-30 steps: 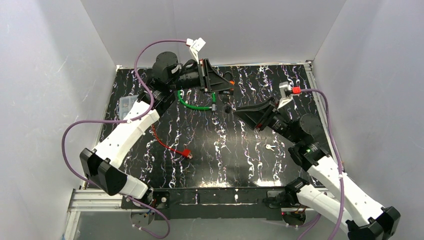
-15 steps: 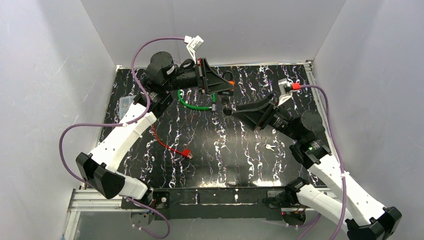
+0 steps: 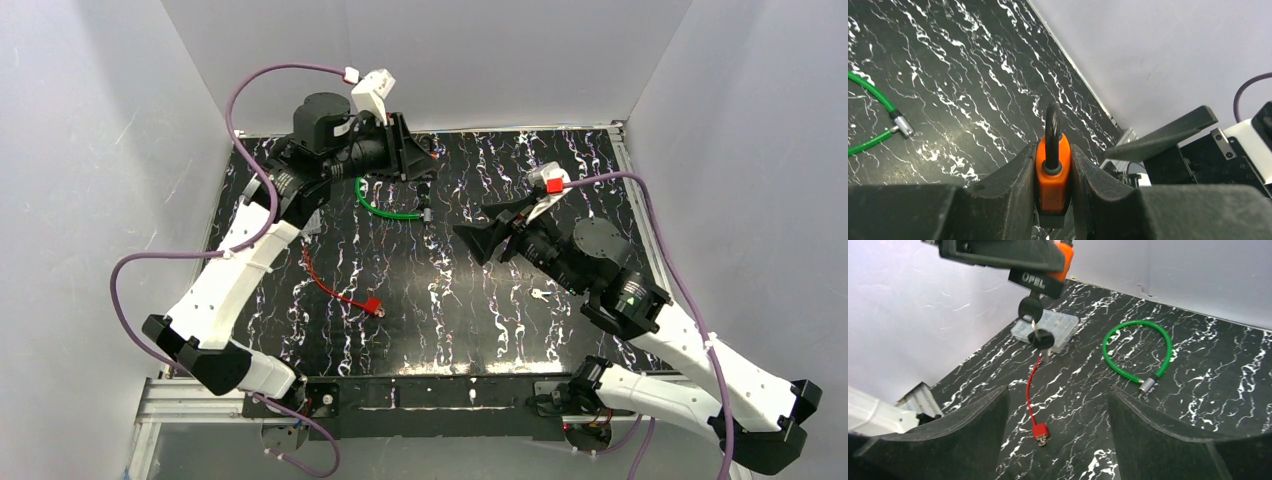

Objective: Unlock with the key
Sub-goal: Unlock the lock.

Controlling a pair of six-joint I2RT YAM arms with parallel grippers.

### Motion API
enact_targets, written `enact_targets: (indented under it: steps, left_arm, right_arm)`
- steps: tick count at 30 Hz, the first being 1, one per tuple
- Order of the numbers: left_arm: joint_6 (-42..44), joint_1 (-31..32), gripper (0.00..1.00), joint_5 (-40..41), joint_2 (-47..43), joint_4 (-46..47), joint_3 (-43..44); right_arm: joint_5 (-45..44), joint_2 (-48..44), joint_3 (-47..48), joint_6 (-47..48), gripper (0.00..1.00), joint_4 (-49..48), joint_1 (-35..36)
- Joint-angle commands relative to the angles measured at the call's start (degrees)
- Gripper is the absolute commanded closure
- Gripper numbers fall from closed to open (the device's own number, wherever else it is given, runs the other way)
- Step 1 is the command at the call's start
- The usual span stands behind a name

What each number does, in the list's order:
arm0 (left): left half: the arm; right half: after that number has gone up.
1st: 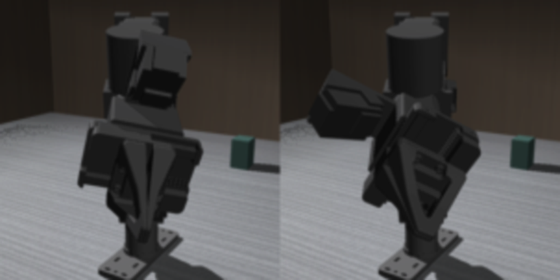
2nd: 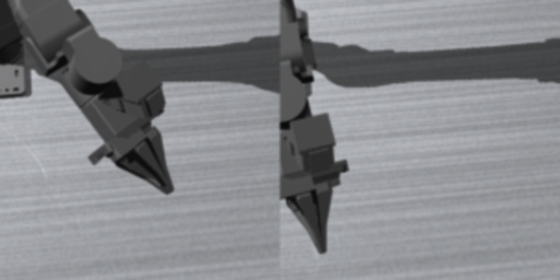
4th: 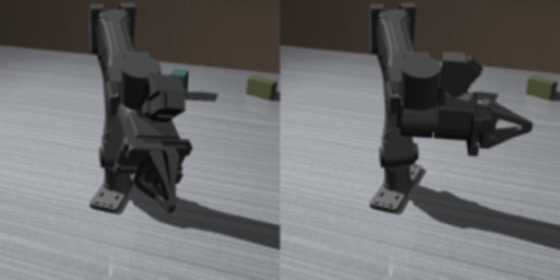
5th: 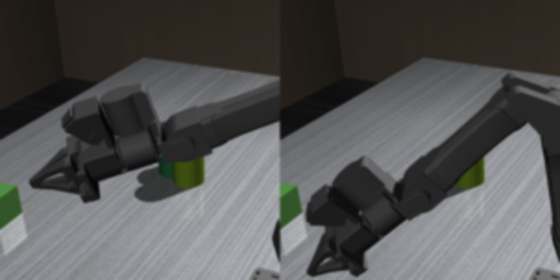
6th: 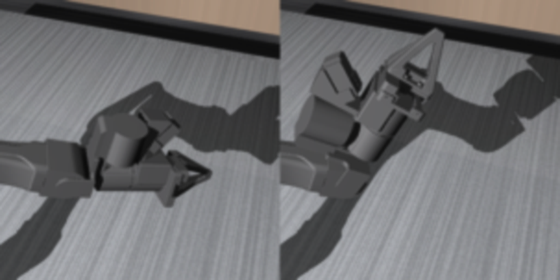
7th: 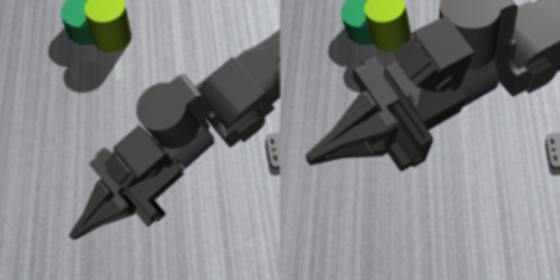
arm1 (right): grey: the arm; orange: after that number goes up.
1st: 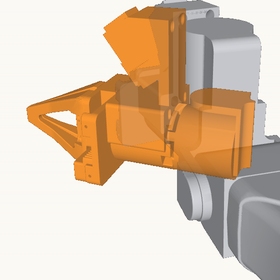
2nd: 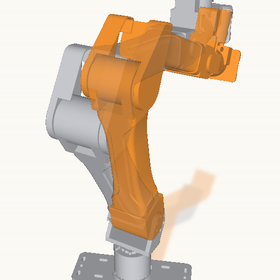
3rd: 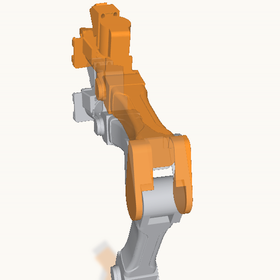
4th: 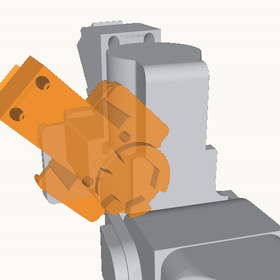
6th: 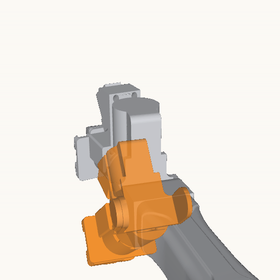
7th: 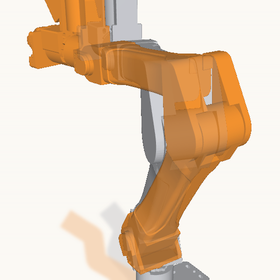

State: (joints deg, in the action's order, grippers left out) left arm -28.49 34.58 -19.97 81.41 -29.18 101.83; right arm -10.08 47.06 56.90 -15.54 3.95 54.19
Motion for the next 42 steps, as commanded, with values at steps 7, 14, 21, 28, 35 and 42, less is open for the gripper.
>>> enact_targets:
  steps: [7, 14, 21, 28, 35, 42]
  left_arm:
    - [-1.51, 1.36, 1.00, -2.58, -3.17, 5.36, -5.01]
    - [-2.18, 1.43, 1.00, 4.78, -2.57, 2.48, -3.48]
    - [-4.07, 1.44, 1.00, 9.37, -1.99, 0.24, -2.04]
    - [-6.16, 1.41, 1.00, 8.42, -1.50, -0.35, -0.10]
    - [-6.60, 1.37, 1.00, 8.99, -2.03, -0.81, -0.95]
    - [-5.42, 1.35, 1.00, 12.37, -2.48, -1.78, -1.92]
  right_arm:
    - [5.70, 6.35, 5.66, 0.02, 0.19, -9.25, -0.02]
    - [-2.57, 11.17, 7.22, 10.15, 0.17, -8.01, 5.39]
    - [-22.35, 16.91, 5.87, 26.28, 0.30, -14.30, 14.83]
    - [-34.58, 22.78, 2.37, 40.45, 0.37, -32.00, 18.00]
    - [-39.80, 28.60, 4.15, 48.10, 0.66, -42.91, 18.30]
    - [-43.04, 30.42, 3.97, 50.28, 0.65, -47.35, 20.03]
